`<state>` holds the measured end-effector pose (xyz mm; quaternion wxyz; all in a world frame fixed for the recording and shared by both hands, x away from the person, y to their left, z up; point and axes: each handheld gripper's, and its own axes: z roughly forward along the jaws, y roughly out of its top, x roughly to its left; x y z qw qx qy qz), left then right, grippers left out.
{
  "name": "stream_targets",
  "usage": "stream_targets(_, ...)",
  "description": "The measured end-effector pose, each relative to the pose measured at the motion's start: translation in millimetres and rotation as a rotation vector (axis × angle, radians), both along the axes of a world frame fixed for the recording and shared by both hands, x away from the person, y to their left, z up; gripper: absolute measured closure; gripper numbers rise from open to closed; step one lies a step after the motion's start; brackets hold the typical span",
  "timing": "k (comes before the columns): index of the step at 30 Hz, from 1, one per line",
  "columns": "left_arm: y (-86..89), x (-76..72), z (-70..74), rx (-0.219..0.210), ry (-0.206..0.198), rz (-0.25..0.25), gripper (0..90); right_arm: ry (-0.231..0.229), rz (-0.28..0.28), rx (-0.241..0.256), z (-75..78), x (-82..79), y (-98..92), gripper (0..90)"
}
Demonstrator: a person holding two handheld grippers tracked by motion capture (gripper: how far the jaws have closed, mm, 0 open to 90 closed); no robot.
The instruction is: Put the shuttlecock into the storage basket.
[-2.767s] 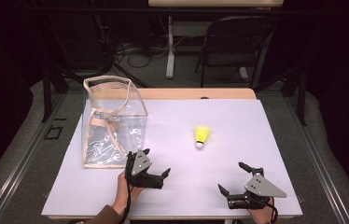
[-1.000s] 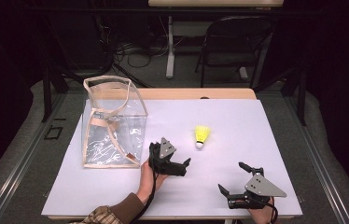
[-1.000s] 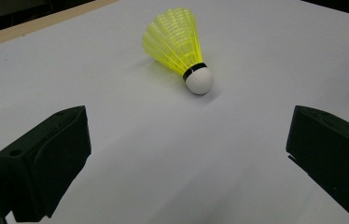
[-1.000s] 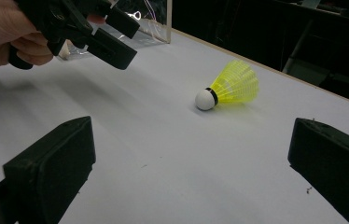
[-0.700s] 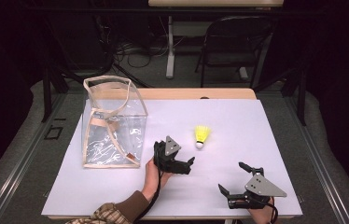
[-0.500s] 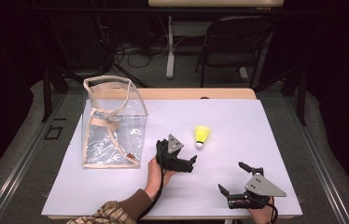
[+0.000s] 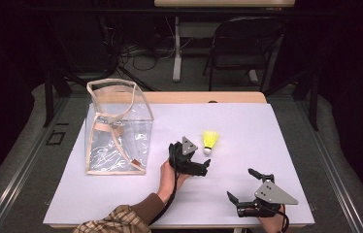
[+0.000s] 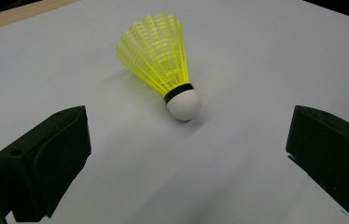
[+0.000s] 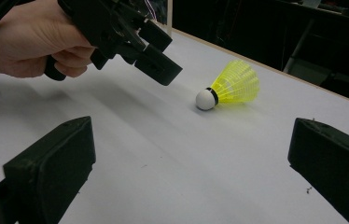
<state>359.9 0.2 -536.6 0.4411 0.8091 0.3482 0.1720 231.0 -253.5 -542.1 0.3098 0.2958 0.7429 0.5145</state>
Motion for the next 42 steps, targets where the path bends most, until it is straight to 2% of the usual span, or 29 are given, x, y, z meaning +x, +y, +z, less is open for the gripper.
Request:
stream_targets(17, -14.6, 13.7, 3.2, 0.012, 0.033, 0.013, 2.4, -0.001, 0.002, -0.002, 0.0, 0.1, -0.3, 0.1)
stream_targets(20, -17.6, 18.5, 4.3, 0.021, 0.051, 0.019, 3.8, 0.0, 0.002, -0.002, 0.0, 0.0, -0.2, 0.1)
stream_targets(33, -27.4, 33.3, 5.1, 0.045, 0.065, 0.038, 5.2, -0.001, 0.002, 0.0, 0.0, 0.1, -0.3, 0.1)
stream_targets(42, -34.9, 41.5, 3.9, 0.07, 0.098, 0.042, 5.9, 0.0, 0.002, -0.001, -0.1, 0.1, -0.3, 0.1)
